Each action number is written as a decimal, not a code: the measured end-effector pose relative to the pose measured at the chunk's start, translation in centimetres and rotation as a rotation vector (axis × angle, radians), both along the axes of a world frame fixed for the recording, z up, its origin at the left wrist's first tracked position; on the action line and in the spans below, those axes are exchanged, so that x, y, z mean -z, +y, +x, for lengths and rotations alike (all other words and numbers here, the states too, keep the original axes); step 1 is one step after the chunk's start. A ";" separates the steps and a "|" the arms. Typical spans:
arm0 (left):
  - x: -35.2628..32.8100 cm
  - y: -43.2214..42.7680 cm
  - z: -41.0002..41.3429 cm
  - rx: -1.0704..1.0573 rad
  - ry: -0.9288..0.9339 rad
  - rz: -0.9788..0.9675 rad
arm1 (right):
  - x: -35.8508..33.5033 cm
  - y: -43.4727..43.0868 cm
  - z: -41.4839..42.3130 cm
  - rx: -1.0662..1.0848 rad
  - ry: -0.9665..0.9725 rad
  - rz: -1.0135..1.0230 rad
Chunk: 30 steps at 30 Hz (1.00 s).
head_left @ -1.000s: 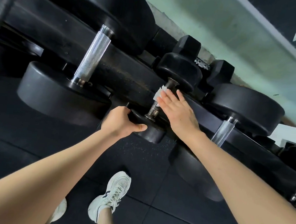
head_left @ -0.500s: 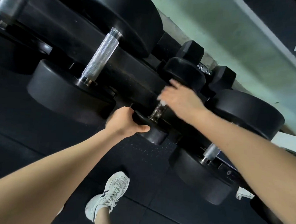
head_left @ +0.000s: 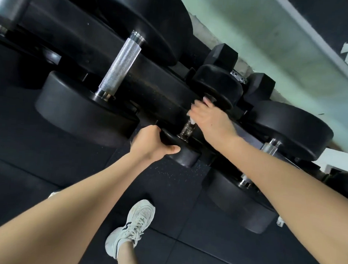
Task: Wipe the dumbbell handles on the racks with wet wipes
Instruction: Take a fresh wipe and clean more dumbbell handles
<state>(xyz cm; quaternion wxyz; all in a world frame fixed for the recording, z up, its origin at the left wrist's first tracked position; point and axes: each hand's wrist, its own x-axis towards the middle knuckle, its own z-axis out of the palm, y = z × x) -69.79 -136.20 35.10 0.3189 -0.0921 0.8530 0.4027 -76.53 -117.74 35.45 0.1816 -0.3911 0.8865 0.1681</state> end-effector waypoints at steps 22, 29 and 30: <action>0.3 0.0 -0.3 -0.027 -0.025 0.001 | -0.2 -5.3 0.8 2.072 -0.013 -1.250; 0.6 0.0 -0.3 -0.044 -0.014 -0.010 | 0.1 -5.8 0.5 2.090 0.038 -1.238; 0.5 0.0 -0.3 -0.041 -0.022 -0.010 | 0.6 -5.8 1.4 2.090 -0.009 -1.215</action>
